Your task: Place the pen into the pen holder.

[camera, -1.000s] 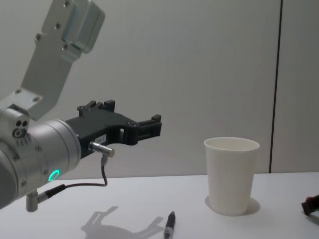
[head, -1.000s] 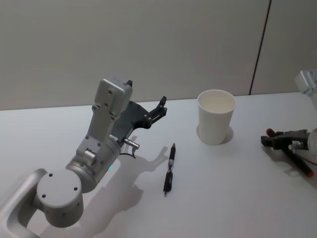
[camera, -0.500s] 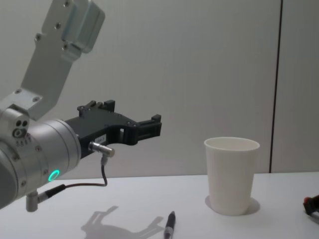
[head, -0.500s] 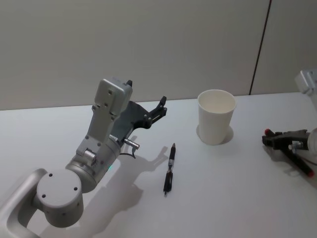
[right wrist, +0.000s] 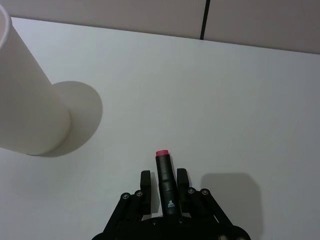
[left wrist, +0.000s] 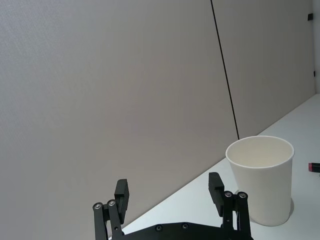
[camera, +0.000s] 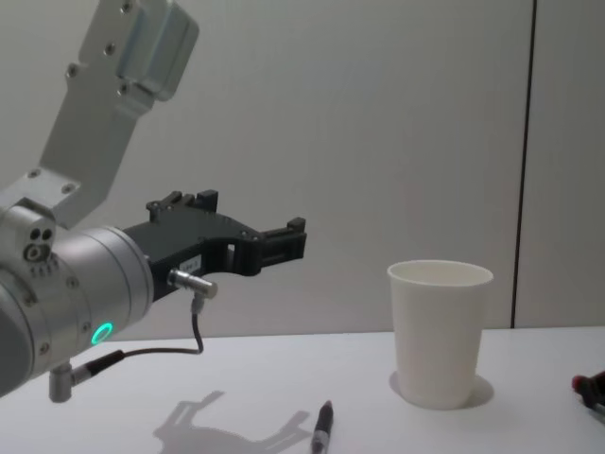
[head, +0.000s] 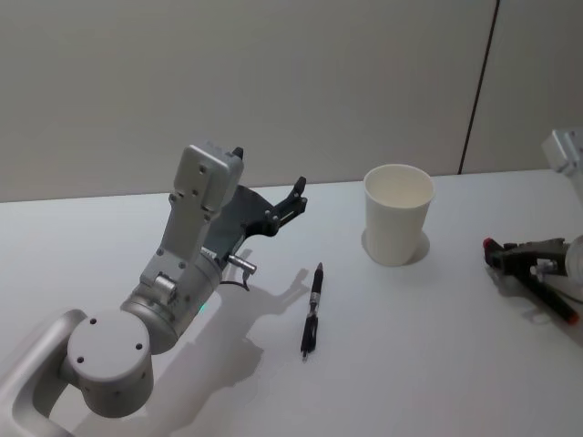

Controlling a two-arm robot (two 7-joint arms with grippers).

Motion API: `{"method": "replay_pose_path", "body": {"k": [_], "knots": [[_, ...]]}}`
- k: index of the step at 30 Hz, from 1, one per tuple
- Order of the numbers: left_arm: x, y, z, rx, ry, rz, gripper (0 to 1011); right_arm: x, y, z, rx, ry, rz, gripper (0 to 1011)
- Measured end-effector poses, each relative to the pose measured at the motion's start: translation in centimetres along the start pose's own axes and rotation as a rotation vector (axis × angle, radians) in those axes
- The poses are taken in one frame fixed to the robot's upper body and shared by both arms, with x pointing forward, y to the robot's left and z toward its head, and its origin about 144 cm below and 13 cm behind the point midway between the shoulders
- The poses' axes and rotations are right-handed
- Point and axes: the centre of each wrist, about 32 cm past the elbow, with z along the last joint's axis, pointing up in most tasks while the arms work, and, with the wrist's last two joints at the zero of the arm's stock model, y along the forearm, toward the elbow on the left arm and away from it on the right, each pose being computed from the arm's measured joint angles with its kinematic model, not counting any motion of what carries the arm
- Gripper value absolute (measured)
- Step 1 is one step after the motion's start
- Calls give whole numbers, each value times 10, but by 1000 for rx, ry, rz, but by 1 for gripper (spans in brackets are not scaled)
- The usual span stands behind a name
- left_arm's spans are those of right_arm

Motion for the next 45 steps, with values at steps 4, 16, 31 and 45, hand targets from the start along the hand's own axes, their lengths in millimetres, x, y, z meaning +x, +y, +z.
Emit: {"method": "replay_pose_path", "body": {"k": [4,16,31,45], "knots": [[0,0,0,0,0,0,1000,0,0,0,0,0,0,273],[0,0,0,0,0,0,999,0,0,0,0,0,0,181],[0,0,0,0,0,0,1000,0,0,0,2,-1,0,181],[0,0,0,0,0,0,1000,-2,0,6,104,-9,-1,181]]}}
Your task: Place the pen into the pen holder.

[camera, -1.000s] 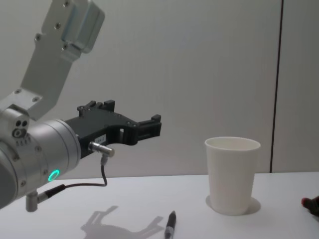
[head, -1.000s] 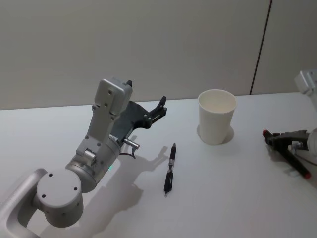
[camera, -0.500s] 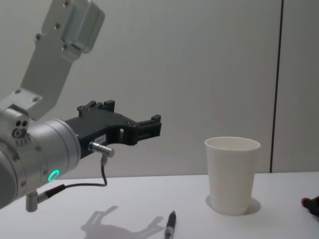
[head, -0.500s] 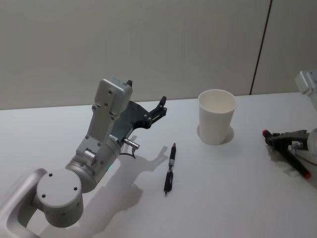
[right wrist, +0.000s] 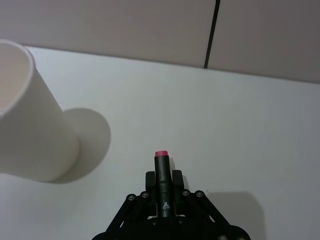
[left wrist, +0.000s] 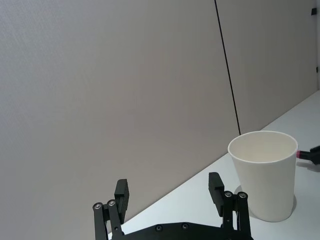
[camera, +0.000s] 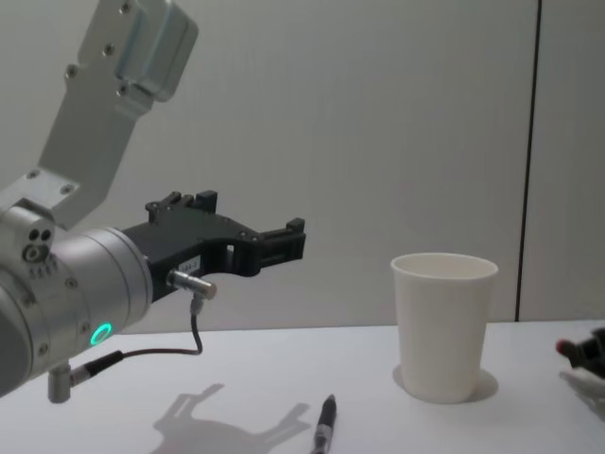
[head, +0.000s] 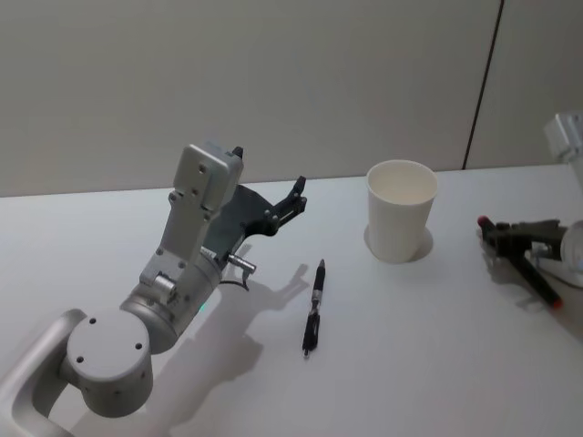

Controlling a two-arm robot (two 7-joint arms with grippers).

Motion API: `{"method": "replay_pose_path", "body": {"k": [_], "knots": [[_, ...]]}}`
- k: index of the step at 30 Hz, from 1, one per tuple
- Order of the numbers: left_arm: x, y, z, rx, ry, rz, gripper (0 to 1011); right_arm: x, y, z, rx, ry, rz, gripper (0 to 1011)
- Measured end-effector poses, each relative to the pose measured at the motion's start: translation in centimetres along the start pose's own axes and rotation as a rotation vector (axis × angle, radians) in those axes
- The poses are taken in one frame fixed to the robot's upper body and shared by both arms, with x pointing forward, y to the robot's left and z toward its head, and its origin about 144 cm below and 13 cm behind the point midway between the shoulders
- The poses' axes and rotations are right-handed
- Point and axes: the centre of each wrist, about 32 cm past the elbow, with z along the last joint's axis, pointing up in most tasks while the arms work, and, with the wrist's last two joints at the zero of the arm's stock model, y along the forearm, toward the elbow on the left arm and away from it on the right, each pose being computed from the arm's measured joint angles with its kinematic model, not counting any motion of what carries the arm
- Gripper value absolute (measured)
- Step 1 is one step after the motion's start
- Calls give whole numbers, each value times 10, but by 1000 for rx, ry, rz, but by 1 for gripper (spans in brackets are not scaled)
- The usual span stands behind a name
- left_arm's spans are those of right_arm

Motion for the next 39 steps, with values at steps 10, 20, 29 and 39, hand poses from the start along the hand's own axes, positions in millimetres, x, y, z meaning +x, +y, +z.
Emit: {"method": "replay_pose_path", "body": {"k": [10,20,29,39], "knots": [[0,0,0,0,0,0,1000,-4,-3,15,145,-9,1,181],[0,0,0,0,0,0,1000,-8,-7,32,311,-8,2,181],[0,0,0,0,0,0,1000,-12,-9,49,479,16,4,181],[0,0,0,0,0,0,1000,-17,-6,70,657,80,38,181]]}}
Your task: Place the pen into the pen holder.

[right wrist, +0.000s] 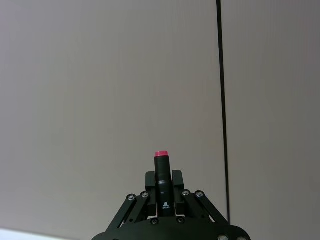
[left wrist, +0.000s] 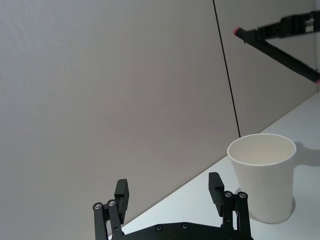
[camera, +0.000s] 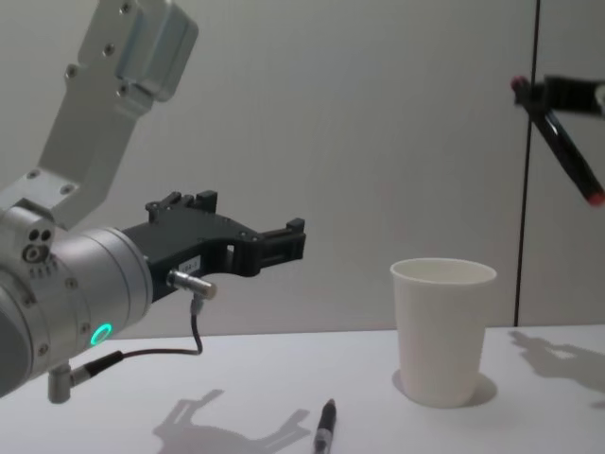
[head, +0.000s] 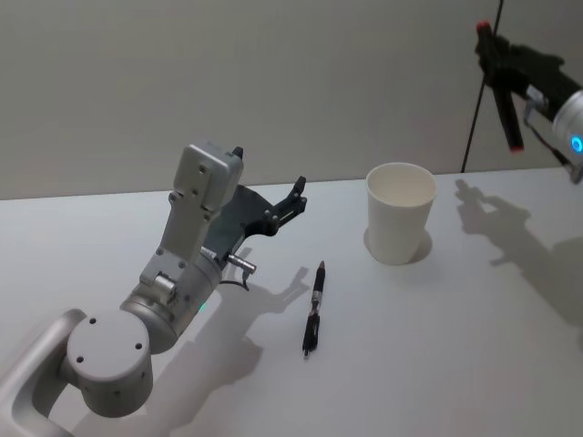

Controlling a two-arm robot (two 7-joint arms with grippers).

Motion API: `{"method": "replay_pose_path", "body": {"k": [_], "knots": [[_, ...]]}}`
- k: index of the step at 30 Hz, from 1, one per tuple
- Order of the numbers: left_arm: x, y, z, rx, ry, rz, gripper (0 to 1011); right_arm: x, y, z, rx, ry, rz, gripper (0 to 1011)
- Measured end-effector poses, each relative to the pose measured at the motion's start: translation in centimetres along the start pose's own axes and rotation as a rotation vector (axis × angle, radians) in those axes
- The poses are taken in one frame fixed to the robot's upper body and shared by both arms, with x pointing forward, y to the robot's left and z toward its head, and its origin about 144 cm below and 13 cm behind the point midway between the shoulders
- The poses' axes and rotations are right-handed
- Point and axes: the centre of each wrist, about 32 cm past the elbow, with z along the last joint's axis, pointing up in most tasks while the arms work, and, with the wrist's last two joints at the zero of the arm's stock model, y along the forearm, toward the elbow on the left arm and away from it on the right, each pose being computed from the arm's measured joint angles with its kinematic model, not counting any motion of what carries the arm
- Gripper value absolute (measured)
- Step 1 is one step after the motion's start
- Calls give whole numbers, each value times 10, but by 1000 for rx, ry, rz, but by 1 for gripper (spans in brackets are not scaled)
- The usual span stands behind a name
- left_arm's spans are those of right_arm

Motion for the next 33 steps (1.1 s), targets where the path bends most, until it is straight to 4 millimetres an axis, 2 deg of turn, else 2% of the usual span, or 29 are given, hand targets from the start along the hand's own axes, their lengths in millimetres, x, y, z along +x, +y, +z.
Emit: {"method": "replay_pose_path", "body": {"k": [9,21,33], "knots": [[0,0,0,0,0,0,1000,-11,24,7,132,95,70,181],[0,0,0,0,0,0,1000,-25,44,4,146,157,183,181],[0,0,0,0,0,0,1000,-26,37,-8,100,118,201,181]]}}
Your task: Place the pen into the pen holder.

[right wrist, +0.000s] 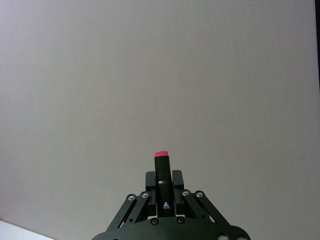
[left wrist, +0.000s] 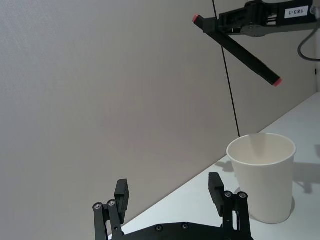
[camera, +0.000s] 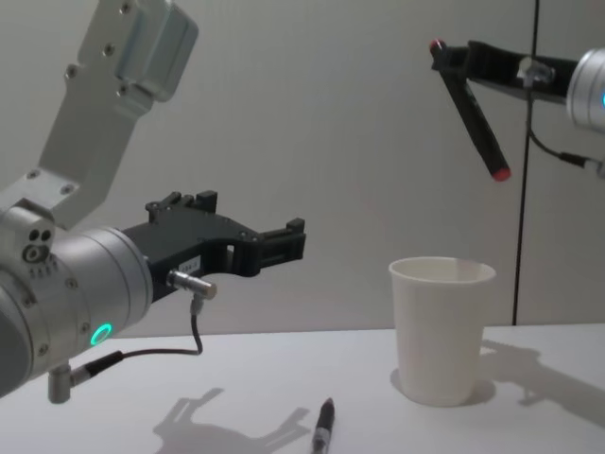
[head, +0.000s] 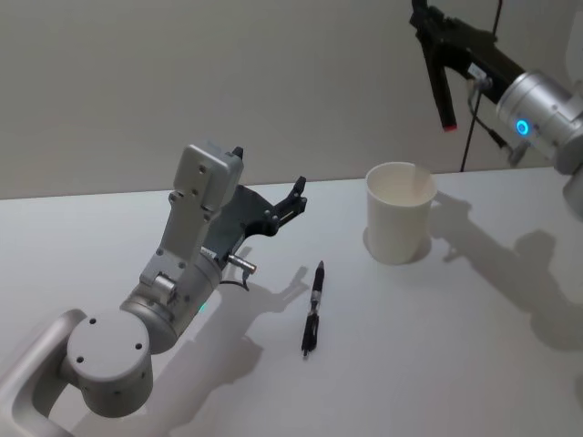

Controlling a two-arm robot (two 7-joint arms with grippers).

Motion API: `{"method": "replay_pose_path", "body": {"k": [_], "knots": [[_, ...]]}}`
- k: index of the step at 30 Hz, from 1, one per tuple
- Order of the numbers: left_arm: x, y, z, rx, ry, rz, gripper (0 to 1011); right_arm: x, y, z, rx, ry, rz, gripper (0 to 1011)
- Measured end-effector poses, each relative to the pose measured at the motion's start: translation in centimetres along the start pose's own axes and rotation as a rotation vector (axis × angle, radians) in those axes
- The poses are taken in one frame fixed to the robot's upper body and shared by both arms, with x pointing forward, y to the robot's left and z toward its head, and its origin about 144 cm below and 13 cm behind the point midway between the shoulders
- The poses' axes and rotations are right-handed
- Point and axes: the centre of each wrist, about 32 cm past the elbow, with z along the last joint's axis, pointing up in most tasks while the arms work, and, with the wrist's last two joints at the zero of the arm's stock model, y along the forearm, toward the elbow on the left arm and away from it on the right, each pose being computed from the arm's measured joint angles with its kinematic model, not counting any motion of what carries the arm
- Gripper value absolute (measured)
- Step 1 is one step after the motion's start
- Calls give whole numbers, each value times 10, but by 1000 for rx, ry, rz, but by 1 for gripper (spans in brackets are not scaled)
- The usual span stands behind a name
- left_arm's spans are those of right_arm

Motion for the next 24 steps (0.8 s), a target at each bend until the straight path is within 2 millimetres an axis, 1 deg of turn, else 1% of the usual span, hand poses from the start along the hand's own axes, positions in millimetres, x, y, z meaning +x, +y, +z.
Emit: {"method": "replay_pose_path", "body": {"k": [14,24], "knots": [[0,0,0,0,0,0,1000,-5,-23,-20,44,-88,34,181],[0,0,0,0,0,0,1000,-11,-29,-34,93,-137,22,181]]}}
